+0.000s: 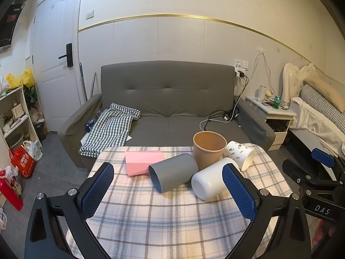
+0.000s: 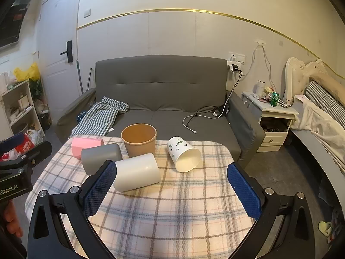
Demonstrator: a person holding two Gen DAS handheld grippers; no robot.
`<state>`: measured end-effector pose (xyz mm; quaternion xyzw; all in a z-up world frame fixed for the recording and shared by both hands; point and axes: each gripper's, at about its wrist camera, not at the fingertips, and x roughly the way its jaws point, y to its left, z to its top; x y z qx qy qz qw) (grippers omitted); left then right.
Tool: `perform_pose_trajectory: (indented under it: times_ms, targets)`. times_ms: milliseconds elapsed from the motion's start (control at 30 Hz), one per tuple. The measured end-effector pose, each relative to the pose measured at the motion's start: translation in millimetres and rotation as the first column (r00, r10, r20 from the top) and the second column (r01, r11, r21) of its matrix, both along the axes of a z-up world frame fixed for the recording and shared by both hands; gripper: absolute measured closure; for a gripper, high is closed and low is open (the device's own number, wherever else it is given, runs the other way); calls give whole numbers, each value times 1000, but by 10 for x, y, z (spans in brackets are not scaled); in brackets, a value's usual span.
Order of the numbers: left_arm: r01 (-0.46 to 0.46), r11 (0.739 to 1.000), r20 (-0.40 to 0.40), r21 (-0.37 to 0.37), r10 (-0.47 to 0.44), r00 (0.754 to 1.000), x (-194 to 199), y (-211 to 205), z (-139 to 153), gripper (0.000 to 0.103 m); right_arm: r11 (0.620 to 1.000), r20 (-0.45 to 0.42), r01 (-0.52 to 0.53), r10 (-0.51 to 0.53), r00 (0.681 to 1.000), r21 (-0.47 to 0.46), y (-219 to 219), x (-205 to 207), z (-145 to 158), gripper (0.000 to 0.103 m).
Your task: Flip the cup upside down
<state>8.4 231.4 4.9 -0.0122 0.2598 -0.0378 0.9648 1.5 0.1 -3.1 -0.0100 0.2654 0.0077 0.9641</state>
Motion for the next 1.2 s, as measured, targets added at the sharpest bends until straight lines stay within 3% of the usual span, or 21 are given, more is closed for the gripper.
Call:
perform_pose_trajectory:
  times_ms: [1200]
  targets:
    - [-1,1000,0,-4,1,1000,10,-22,-30,0,1000,-5,7,-7,1000,-2,-27,-6,24,0]
